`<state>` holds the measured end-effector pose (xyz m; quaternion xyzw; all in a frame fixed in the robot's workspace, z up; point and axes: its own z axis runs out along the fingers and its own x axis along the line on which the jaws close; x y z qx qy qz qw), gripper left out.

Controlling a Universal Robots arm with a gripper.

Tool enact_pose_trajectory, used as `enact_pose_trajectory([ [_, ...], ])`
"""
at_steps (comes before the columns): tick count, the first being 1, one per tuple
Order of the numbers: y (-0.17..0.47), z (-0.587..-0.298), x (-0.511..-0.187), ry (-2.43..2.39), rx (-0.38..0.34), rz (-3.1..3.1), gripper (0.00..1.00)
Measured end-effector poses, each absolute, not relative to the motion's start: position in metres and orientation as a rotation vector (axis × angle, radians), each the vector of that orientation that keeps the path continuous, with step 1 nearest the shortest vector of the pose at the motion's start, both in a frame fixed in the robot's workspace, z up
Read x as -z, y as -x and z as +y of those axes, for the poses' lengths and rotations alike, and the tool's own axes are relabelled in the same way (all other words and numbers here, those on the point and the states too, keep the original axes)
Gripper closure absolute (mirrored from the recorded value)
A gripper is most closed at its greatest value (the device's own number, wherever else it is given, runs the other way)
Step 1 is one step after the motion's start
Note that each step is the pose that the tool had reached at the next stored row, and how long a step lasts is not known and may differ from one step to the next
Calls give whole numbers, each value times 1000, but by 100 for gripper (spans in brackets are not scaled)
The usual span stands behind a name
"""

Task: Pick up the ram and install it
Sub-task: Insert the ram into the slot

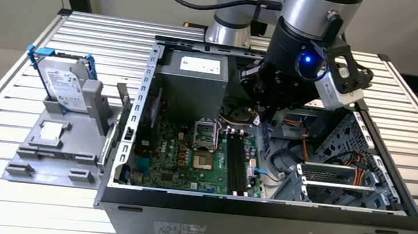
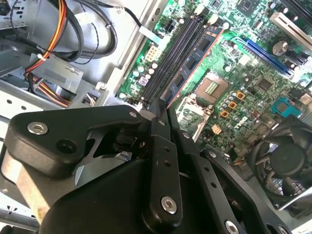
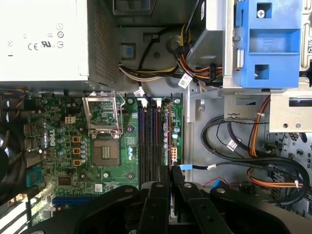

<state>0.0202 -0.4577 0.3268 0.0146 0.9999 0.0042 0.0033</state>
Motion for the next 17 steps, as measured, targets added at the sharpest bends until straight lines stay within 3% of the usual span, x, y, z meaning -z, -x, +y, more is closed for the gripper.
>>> enact_pose_trajectory([
  [17, -20, -456, -309, -46, -9, 3138, 100],
])
